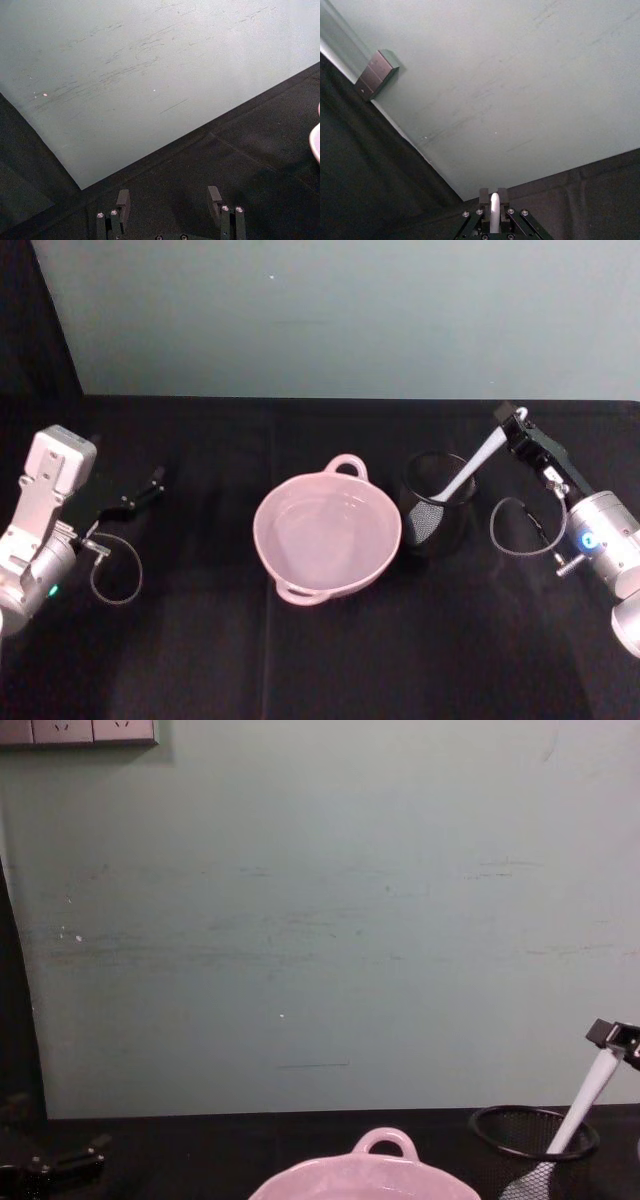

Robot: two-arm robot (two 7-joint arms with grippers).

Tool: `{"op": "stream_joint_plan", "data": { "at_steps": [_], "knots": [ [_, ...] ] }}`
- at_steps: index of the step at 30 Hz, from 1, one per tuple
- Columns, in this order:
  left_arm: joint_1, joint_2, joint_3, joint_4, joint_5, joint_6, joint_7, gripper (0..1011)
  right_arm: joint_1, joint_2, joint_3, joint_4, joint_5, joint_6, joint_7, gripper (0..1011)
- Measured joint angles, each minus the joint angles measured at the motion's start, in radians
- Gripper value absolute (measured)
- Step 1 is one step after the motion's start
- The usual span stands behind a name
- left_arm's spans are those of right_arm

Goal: Use the one hand to pick up the spoon and stir the clear water in the bowl.

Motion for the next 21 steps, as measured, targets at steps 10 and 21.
{"op": "stream_joint_plan", "data": {
  "at_steps": [10,21],
  "knots": [
    [0.000,0.000,0.000,0.000,0.000,0.000,0.000,1011,-0.011,0.044,-0.022,-0.107,-0.107,-0.016,-0.030,108],
    [0.000,0.000,0.000,0.000,0.000,0.000,0.000,1011,0.067,0.132,-0.093,-0.205,-0.260,0.098,-0.025,109]
  ]
}}
